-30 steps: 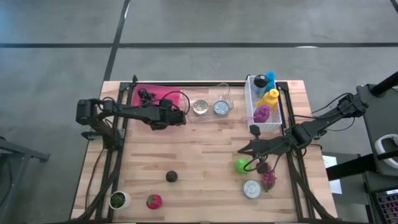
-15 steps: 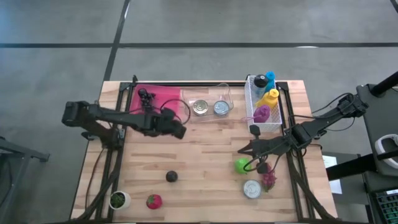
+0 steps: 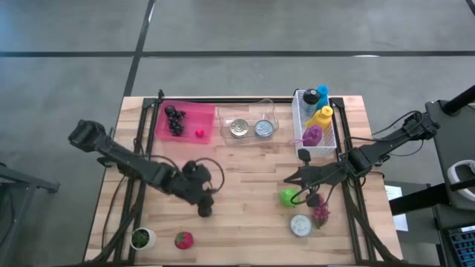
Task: Pick & Place Food Item
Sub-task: Put the plum into the pink bin
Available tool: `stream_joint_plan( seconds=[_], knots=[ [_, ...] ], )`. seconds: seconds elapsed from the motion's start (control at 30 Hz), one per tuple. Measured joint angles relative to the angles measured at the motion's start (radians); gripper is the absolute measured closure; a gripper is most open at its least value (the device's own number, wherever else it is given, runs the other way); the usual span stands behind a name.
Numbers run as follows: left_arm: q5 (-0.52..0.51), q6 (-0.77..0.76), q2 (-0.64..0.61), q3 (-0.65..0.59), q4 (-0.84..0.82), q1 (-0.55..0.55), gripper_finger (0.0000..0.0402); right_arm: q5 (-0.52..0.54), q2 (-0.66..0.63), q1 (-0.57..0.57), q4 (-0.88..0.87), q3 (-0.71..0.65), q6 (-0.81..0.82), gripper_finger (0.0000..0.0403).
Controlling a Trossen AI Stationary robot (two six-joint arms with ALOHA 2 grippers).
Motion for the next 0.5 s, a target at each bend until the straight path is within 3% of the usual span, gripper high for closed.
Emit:
stream_joint_plan(
  seconds=[0.33,0.5],
  knots=[
    [0.225,-0.079,0.102,0.022,0.043,-0.041,0.0069,0.0,0.0,0.0,0.0,0.0,0.0,0.0394],
    [0.273,-0.1,0.146,0.117,-0.086,-0.033,0.0011,0.0,0.0,0.0,0.0,0.0,0.0,0.0394]
  ],
)
